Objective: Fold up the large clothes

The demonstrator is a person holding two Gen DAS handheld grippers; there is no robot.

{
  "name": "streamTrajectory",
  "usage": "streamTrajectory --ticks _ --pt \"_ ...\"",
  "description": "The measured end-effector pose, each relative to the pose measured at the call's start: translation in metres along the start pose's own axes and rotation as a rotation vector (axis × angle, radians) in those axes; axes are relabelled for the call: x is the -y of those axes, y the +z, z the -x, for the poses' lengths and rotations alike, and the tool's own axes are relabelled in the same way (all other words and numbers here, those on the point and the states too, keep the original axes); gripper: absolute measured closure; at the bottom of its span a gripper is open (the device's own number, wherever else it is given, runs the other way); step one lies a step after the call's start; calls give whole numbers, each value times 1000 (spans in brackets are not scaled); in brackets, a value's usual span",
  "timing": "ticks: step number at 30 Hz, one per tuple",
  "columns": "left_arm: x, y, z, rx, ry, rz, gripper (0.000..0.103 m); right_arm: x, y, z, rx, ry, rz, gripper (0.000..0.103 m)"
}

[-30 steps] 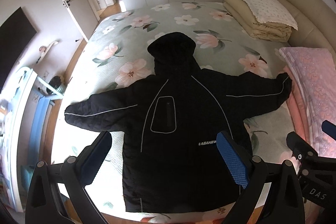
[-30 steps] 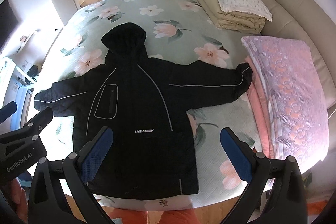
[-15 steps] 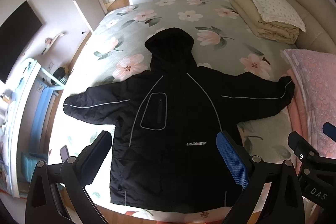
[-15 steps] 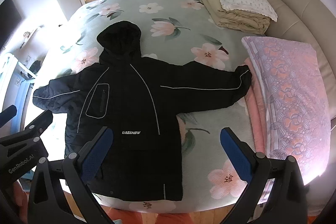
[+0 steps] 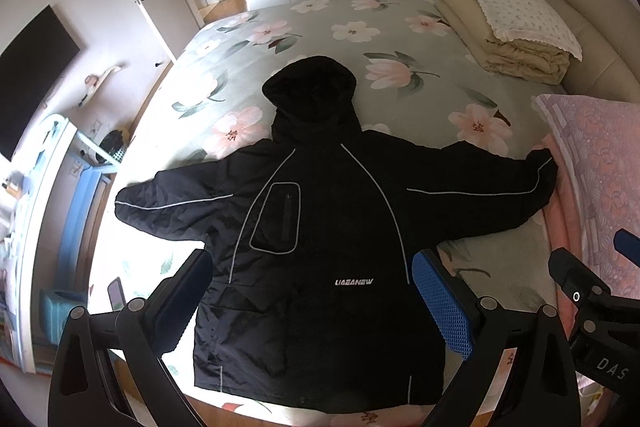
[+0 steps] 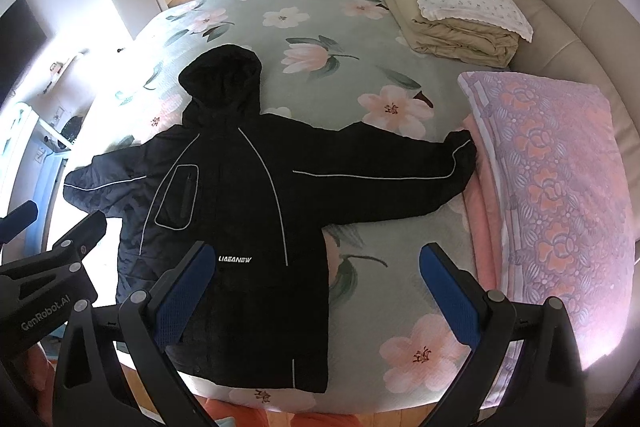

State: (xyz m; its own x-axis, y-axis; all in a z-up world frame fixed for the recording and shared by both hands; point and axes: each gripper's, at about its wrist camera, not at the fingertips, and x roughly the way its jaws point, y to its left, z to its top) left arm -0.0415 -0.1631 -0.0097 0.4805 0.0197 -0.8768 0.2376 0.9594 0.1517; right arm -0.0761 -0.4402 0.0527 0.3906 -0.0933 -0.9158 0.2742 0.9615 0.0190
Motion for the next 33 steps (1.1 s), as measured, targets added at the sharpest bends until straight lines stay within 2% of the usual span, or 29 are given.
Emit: streamTrajectory --ticks 10,20,24,29,33 --pt "27 18 -11 -9 21 -12 3 32 23 -24 -3 6 -23 0" --pt "50 27 -32 -14 15 -37 3 57 27 -37 -1 4 -54 0" --pt "53 19 -61 -23 -15 -22 3 110 16 -65 50 60 -177 0" --pt "66 4 -118 -83 -44 -25 3 192 -3 -134 51 21 -297 1" --pt "80 -5 -165 -74 -57 -17 3 237 -2 -199 42 2 -363 9"
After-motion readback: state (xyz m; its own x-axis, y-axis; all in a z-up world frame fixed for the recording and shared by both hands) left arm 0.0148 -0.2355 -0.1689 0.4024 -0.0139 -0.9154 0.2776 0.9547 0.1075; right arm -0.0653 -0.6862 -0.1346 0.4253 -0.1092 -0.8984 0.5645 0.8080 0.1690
